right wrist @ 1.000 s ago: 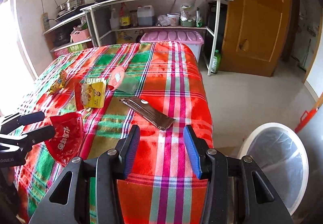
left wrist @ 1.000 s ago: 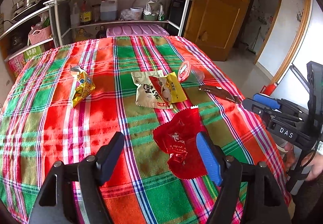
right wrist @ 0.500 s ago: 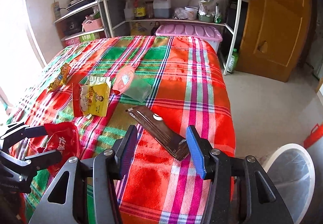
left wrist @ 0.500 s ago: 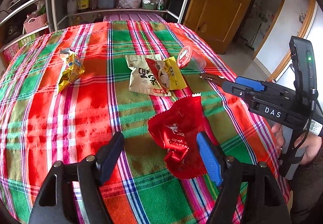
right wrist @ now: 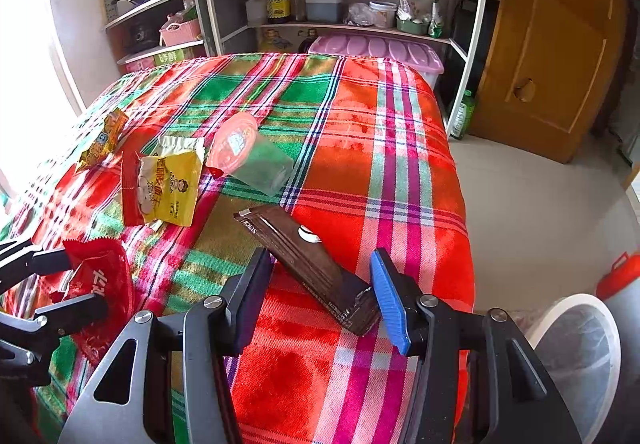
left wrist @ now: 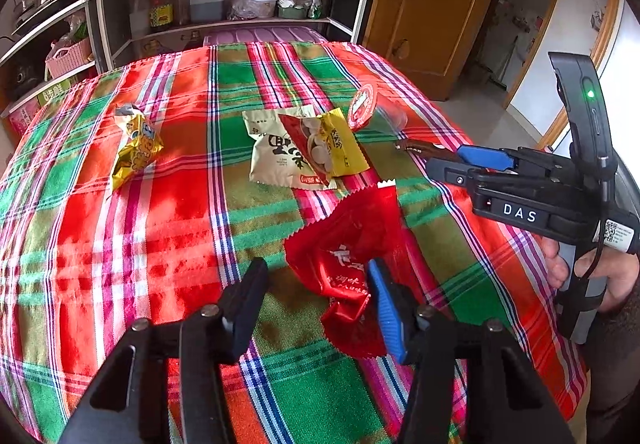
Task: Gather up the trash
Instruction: 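Grasp the brown wrapper with the right tool while the left grasps the red wrapper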
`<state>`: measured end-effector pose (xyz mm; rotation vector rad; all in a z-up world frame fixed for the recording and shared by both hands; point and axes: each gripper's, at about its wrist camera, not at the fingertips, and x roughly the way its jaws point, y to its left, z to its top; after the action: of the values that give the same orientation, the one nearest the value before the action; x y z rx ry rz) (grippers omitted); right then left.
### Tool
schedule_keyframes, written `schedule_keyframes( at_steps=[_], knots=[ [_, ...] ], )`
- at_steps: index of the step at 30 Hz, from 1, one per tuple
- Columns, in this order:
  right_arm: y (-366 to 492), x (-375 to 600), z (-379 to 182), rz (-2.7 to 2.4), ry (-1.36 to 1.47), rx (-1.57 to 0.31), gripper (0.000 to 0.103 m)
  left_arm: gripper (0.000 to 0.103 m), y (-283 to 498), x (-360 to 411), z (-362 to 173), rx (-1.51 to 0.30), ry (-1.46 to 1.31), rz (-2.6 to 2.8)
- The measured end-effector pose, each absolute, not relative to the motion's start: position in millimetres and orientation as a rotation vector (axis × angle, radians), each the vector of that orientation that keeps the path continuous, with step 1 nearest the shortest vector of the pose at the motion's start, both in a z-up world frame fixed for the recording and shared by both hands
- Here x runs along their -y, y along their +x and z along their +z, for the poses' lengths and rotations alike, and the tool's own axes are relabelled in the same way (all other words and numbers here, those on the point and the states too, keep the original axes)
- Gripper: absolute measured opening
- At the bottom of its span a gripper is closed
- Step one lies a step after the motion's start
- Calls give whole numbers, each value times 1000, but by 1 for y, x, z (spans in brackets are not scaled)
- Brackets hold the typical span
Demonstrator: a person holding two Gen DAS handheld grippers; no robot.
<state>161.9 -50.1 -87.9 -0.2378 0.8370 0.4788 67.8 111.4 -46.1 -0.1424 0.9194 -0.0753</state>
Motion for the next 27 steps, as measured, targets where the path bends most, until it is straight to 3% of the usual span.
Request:
schedule_keyframes(
  at_steps=[4, 7, 13, 27],
  knots=[
    [160, 49, -88, 475, -235, -834, 51, 34, 68, -108, -45, -920, -133, -94],
    [158, 50, -87, 484, -232, -830, 37, 31, 67, -106, -45, -917, -123, -93],
    [152, 46, -86, 489, -260, -815, 29, 24, 66, -104, -43, -910, -122, -96],
    [133, 56, -79, 498, -238, -790, 18, 22, 62, -93, -29, -875, -100, -116]
  ],
)
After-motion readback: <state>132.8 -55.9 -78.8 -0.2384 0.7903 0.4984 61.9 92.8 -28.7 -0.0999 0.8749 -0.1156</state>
